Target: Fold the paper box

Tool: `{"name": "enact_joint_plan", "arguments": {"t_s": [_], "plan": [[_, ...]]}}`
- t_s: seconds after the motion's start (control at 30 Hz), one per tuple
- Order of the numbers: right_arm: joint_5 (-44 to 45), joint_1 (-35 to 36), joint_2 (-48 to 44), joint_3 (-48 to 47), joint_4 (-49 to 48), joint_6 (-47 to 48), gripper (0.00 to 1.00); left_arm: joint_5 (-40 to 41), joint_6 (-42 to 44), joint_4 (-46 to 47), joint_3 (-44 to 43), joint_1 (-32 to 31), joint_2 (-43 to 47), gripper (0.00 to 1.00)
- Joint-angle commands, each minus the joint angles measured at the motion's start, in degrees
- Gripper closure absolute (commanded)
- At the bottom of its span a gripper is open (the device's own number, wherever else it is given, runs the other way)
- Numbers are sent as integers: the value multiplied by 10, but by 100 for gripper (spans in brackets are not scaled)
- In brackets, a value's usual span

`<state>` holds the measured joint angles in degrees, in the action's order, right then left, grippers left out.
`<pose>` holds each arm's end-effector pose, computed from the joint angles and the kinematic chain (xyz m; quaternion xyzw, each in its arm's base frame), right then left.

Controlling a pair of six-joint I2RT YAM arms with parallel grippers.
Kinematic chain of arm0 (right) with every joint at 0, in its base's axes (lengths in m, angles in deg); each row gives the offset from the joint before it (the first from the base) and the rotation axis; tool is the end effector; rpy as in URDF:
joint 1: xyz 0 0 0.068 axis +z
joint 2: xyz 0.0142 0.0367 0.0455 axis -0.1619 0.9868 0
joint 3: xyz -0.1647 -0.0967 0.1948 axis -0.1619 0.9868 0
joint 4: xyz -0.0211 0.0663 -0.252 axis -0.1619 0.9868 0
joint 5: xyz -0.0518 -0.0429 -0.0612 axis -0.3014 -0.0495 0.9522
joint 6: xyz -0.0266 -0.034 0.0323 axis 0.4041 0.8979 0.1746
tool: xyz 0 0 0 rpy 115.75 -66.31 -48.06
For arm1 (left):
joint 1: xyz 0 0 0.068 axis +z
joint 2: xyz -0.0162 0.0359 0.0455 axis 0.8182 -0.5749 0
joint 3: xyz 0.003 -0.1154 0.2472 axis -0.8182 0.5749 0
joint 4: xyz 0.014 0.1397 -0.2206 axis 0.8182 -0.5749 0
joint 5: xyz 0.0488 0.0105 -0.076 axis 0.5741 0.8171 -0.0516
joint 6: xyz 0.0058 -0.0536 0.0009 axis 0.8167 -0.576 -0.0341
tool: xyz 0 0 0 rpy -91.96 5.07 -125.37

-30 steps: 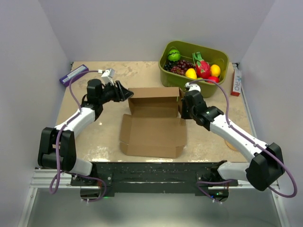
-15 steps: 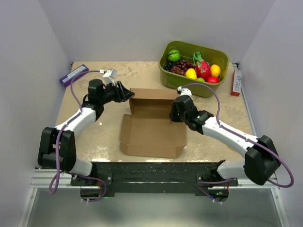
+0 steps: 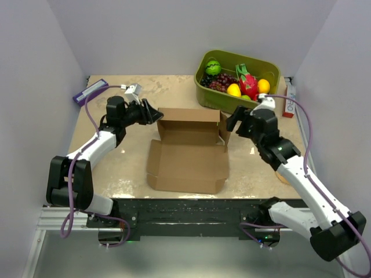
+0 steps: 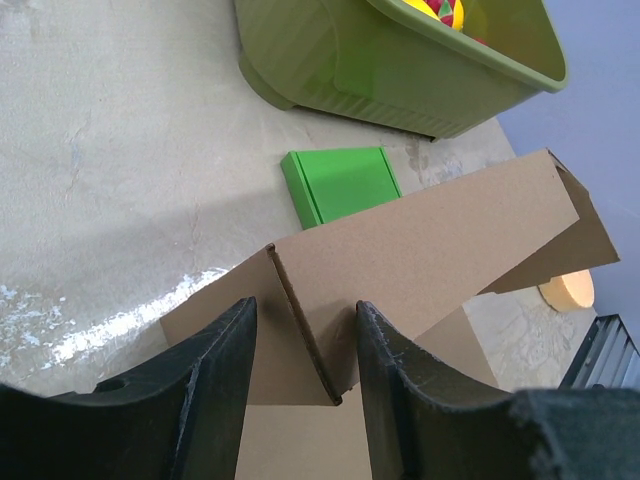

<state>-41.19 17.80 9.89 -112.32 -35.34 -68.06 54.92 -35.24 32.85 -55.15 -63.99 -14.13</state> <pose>0.2042 0.0950 0.3355 0.0994 0.8312 0.1751 0.5182 0.3186 -0.0706 0.2558 0.0403 0.7971 -0.3938 0.4560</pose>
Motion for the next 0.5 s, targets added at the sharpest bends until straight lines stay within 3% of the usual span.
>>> {"name": "enact_joint_plan", "arguments": {"t_s": [0.0,0.2,0.47], "plan": [[0,-80,8,-15,49,34,22,10,29,-33,-7,6,3,52],[1,-126,35,36,6,76,33,9,28,-31,-6,6,5,52],[-181,-120,49,122,-132,129,40,6,26,-30,-7,6,2,52]]}}
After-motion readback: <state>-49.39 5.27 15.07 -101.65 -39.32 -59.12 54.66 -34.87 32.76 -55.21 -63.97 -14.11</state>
